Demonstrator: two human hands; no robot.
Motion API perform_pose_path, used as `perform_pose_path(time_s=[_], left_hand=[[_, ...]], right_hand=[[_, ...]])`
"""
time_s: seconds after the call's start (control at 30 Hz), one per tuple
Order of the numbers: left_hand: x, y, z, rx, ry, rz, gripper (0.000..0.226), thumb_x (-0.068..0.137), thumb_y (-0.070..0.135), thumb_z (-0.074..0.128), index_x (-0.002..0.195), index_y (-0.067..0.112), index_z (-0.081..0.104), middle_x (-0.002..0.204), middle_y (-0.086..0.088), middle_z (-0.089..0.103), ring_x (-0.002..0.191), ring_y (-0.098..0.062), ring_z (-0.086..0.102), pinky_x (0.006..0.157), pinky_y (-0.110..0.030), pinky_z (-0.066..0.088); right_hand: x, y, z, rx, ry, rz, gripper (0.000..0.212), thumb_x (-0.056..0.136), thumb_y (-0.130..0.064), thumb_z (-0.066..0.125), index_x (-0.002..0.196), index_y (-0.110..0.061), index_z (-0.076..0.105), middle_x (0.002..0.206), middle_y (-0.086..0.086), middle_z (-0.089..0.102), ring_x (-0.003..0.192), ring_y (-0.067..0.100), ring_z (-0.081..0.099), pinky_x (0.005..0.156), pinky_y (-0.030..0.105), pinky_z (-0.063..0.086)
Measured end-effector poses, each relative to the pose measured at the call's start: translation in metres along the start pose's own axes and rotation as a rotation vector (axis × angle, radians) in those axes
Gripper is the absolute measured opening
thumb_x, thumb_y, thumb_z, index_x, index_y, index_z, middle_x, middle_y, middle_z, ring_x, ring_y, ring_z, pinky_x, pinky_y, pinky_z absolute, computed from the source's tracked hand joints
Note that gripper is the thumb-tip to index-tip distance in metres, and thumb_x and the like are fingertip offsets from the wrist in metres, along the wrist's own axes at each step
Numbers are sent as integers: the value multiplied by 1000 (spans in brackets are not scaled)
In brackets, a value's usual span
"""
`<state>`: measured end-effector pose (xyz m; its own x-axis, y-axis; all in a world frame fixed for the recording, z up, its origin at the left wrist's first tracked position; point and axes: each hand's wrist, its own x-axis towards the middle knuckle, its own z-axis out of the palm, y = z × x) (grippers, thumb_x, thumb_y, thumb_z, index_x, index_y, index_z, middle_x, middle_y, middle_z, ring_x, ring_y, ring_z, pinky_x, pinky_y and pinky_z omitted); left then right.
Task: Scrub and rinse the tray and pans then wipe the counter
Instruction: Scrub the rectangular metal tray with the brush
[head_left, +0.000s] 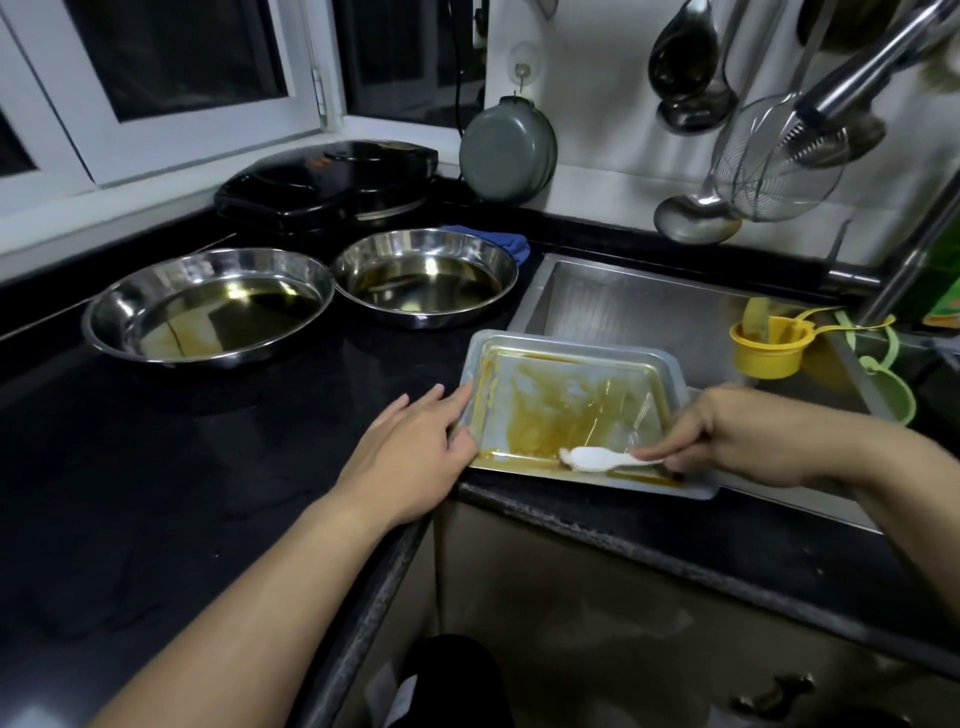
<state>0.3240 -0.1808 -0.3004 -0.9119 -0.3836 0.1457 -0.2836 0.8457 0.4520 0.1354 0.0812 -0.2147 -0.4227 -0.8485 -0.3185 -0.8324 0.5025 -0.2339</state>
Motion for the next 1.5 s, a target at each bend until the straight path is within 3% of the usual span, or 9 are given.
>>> perform_pose_path(time_s=[0.2,0.4,0.5,0.8,0.9,1.0,1.23,1.4,1.5], left_hand=[[1,-6,2,91,-38,26,62,104,36,30,164,29,15,166,6,30,154,0,13,127,-29,7],[1,-3,4,66,-30,29,62,104,35,30,164,29,16,167,5,29,154,0,13,127,-28,6],[2,-4,3,66,-27,22,62,104,34,29,164,28,16,167,6,28,154,0,12,127,-30,6],[0,-6,-2,18,-59,34,59,105,28,26,163,30,18,167,13,24,152,5,12,127,-26,4],[0,-2,-2,18,-39,17,62,103,31,31,163,30,20,167,9,27,153,4,13,127,-27,5],[0,-1,-2,10,-35,12,64,101,35,37,163,32,19,167,7,27,153,4,12,127,-27,4],[-1,2,-5,-19,-42,-10,64,101,36,35,163,32,22,166,12,26,151,9,10,126,-22,1],[-2,3,-5,-3,-55,0,67,99,36,36,163,32,18,167,11,27,152,6,10,127,-26,1],[-3,6,-7,-21,-50,-8,68,97,35,41,162,34,22,166,11,29,152,6,11,126,-25,1]], right_hand=[[47,-59,14,-146,120,-194,32,102,-41,52,131,-52,58,121,-18,69,111,15,62,99,35,46],[0,-5,4,27,-66,-16,25,94,-42,61,117,-45,72,69,-43,56,72,-13,53,78,9,41],[6,-7,1,27,-45,29,28,96,-29,66,111,-52,70,85,-40,66,84,-13,57,84,7,42],[57,-50,12,-144,151,-28,32,101,-39,55,129,-54,59,129,-19,65,119,14,58,102,28,43],[47,-43,11,-147,103,-74,32,103,-37,52,131,-51,59,95,-29,67,85,-7,56,89,22,41],[52,-52,9,-104,9,-137,32,102,-36,56,128,-54,61,68,-35,54,76,-1,49,85,23,41],[102,-41,-7,-207,273,20,32,105,-39,49,132,-53,58,111,-6,70,88,20,61,67,32,40],[64,-51,8,-141,58,-117,32,102,-37,53,129,-54,59,81,-34,55,84,-1,54,83,24,46],[79,-47,1,-150,158,-33,31,103,-38,52,129,-54,60,91,-22,63,84,10,59,73,29,46]])
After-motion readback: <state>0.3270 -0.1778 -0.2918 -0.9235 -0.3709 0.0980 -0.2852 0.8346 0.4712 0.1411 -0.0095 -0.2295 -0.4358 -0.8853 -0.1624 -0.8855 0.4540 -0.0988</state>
